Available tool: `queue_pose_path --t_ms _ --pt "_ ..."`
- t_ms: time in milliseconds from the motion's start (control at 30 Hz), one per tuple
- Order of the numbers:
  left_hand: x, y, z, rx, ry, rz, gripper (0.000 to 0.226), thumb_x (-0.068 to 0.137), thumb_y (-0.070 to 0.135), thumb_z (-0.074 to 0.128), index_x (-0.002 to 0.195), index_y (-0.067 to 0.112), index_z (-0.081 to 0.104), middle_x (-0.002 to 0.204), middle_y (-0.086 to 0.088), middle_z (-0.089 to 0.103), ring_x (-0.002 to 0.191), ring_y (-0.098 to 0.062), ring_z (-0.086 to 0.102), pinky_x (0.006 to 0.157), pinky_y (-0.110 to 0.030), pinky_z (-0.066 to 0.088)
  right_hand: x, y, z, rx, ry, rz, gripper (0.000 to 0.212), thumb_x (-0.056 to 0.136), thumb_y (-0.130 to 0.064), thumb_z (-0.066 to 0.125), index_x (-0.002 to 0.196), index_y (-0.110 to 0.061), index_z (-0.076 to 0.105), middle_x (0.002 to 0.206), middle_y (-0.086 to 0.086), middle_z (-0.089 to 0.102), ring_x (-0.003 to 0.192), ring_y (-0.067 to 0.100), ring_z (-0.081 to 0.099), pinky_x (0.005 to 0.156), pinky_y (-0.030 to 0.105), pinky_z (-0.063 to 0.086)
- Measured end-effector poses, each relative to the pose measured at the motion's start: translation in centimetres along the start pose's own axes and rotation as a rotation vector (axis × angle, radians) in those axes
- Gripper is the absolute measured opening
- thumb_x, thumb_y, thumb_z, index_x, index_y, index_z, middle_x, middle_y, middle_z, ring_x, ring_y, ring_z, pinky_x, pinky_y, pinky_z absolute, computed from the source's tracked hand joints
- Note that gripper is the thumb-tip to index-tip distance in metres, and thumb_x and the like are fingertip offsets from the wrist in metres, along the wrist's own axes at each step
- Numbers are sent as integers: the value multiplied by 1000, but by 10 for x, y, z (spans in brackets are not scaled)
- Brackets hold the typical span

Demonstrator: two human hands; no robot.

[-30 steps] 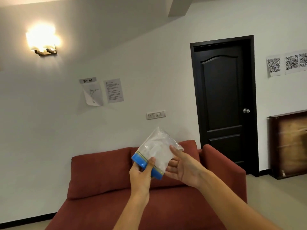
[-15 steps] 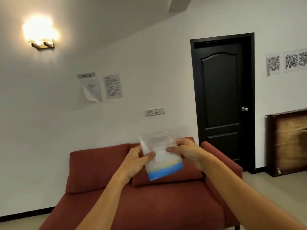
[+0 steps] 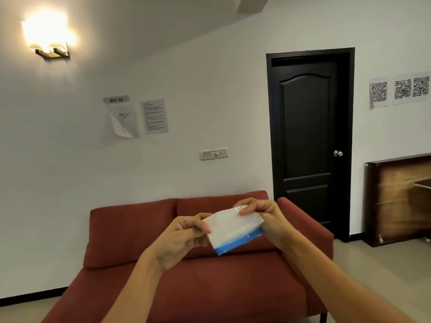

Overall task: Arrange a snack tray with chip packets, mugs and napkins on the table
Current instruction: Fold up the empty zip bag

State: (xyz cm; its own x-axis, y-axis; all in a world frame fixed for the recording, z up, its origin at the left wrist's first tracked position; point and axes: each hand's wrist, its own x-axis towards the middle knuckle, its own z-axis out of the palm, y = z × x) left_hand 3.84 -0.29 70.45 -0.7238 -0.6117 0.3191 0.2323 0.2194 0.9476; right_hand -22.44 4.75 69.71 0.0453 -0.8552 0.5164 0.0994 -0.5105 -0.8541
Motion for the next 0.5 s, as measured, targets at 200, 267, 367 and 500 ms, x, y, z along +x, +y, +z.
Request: queue_pose_path --t_ms 200,267,367,500 --pt "10 3 16 44 215 -84 49 85 60 62 108 18 73 109 -7 75 102 -27 71 85 -43 60 9 2 -3 -21 117 4 29 90 21 54 80 5 75 111 17 70 112 39 65 78 34 62" --pt "22 2 24 111 313 -166 73 74 70 72 124 19 61 116 -8 73 105 -25 73 87 -46 61 14 4 -6 -63 134 28 25 90 21 53 84 8 73 110 16 71 113 41 64 78 33 62" --pt "36 -3 27 206 365 -191 72 66 55 88 124 24 59 116 -3 71 102 -20 72 76 -33 62 19 6 -8 -95 148 45 29 91 22 51 84 7 75 106 9 75 110 38 67 78 32 62" --pt "54 -19 31 214 318 -90 44 71 42 88 106 19 74 101 -4 78 93 -19 73 68 -22 56 16 4 -22 -113 202 131 38 95 12 47 90 -6 80 106 7 77 107 35 68 85 38 61"
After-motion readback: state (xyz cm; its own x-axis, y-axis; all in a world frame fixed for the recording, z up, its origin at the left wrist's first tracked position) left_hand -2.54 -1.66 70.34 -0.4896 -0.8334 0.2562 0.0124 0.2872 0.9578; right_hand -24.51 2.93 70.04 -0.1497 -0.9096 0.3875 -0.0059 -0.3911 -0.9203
